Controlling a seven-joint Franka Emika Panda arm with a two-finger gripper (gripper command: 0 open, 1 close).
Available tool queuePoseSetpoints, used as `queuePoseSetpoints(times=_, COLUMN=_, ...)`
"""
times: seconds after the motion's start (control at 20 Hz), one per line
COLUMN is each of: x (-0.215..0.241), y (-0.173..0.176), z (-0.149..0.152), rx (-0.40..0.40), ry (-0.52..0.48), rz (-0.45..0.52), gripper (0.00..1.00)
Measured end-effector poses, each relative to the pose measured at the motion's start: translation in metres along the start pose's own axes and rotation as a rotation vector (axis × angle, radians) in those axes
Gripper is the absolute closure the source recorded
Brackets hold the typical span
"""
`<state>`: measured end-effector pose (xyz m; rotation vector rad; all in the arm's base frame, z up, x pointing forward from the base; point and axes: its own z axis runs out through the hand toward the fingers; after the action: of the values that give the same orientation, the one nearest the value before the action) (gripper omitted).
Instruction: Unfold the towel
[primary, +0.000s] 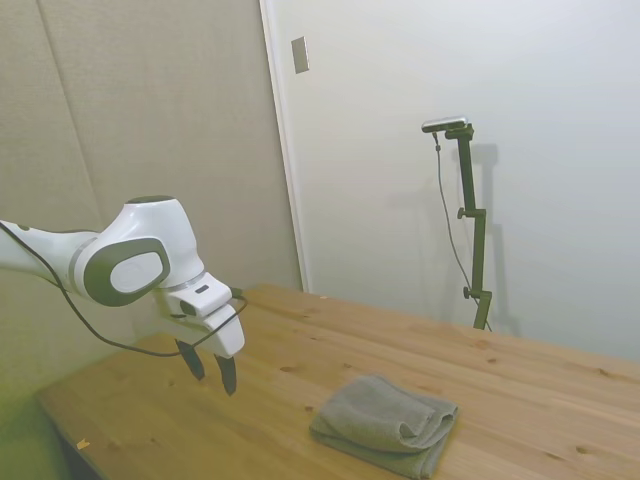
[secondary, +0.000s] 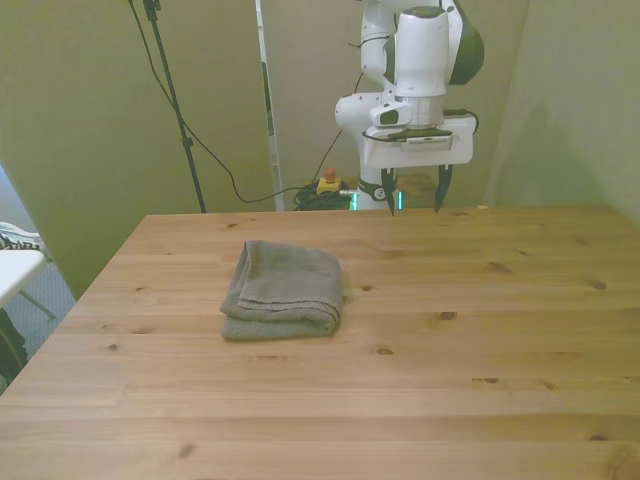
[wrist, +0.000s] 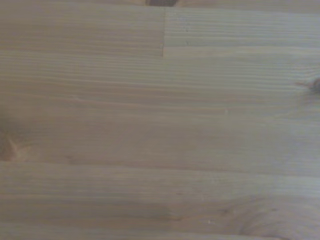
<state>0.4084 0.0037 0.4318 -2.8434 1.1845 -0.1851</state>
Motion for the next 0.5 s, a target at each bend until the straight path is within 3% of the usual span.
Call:
queuePoseSetpoints(times=0.25, x=0.019, y=0.014, z=-0.005, rx=0.023, ry=-0.005, rz=0.059, gripper=0.0)
queuePoseSetpoints(times=0.5, x=0.092, y=0.076, z=-0.015, rx=0.056, ry=-0.001, rz=0.202, gripper=0.0)
